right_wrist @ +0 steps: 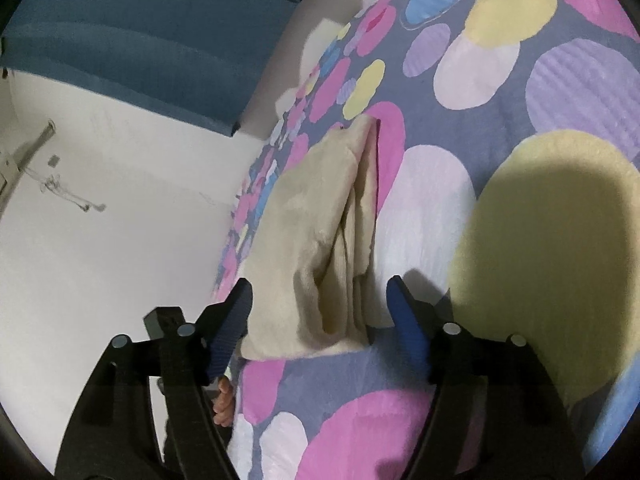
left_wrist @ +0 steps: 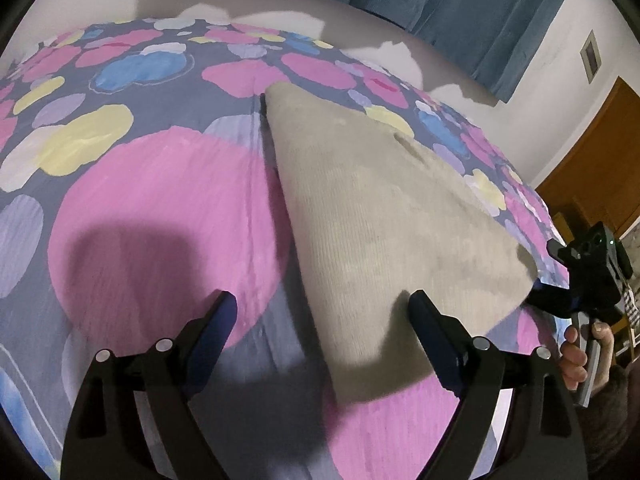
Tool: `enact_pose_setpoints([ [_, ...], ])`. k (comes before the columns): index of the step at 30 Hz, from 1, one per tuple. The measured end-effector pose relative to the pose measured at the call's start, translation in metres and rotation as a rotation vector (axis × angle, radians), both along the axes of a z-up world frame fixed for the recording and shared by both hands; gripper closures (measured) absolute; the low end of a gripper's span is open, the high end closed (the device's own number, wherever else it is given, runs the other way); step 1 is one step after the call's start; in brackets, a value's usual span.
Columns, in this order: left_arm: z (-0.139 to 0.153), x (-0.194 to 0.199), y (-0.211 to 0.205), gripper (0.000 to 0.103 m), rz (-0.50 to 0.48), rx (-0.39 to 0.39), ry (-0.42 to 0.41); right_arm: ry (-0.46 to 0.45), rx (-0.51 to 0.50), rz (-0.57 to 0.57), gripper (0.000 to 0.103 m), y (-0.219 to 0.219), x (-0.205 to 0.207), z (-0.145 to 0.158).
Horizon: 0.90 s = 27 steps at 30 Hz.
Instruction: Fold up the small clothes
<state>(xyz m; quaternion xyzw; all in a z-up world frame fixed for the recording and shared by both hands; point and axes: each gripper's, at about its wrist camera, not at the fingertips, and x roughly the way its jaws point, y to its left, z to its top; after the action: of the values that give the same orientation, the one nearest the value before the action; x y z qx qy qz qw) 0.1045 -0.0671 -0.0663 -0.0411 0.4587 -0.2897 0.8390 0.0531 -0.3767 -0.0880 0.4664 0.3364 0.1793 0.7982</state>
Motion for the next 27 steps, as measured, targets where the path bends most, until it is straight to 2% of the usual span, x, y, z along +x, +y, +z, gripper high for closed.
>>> enact_pose_setpoints([
  [4,0.0,-0.005,0.001,0.017,-0.011,-0.027,0.01,0.015,-0.014,0.0,0.032,0.007,-0.003,0.0],
  [8,0.0,-0.003,0.003,0.017,-0.024,-0.116,0.043,0.021,-0.024,0.001,0.035,0.011,0.0,-0.001],
  [10,-0.001,0.0,0.003,0.017,-0.017,-0.132,0.056,0.047,-0.002,0.01,0.053,0.014,0.003,-0.006],
  [12,-0.001,-0.002,0.0,0.017,-0.02,-0.12,0.052,0.075,0.015,0.03,0.066,0.018,0.004,-0.013],
  [15,-0.001,-0.002,-0.001,0.017,-0.014,-0.089,0.04,0.088,-0.003,0.041,0.075,0.023,0.003,-0.012],
  [16,-0.002,-0.002,0.0,0.017,-0.013,-0.092,0.045,0.093,0.004,0.04,0.082,0.023,0.003,-0.012],
  [19,-0.002,0.0,0.003,0.017,-0.014,-0.105,0.05,0.099,-0.029,0.006,0.089,0.021,-0.003,-0.007],
  [22,-0.003,0.002,0.004,0.017,-0.016,-0.117,0.055,0.083,-0.091,-0.076,0.09,0.01,-0.017,0.013],
  [24,-0.003,0.003,0.005,0.017,-0.016,-0.122,0.059,0.077,-0.011,-0.116,0.088,-0.003,-0.028,0.016],
  [26,-0.004,0.004,0.006,0.017,-0.017,-0.127,0.061,0.096,0.098,-0.095,0.078,-0.009,-0.036,0.01],
  [27,-0.004,0.004,0.006,0.017,-0.017,-0.129,0.063,0.108,0.142,-0.08,0.07,-0.009,-0.039,0.006],
])
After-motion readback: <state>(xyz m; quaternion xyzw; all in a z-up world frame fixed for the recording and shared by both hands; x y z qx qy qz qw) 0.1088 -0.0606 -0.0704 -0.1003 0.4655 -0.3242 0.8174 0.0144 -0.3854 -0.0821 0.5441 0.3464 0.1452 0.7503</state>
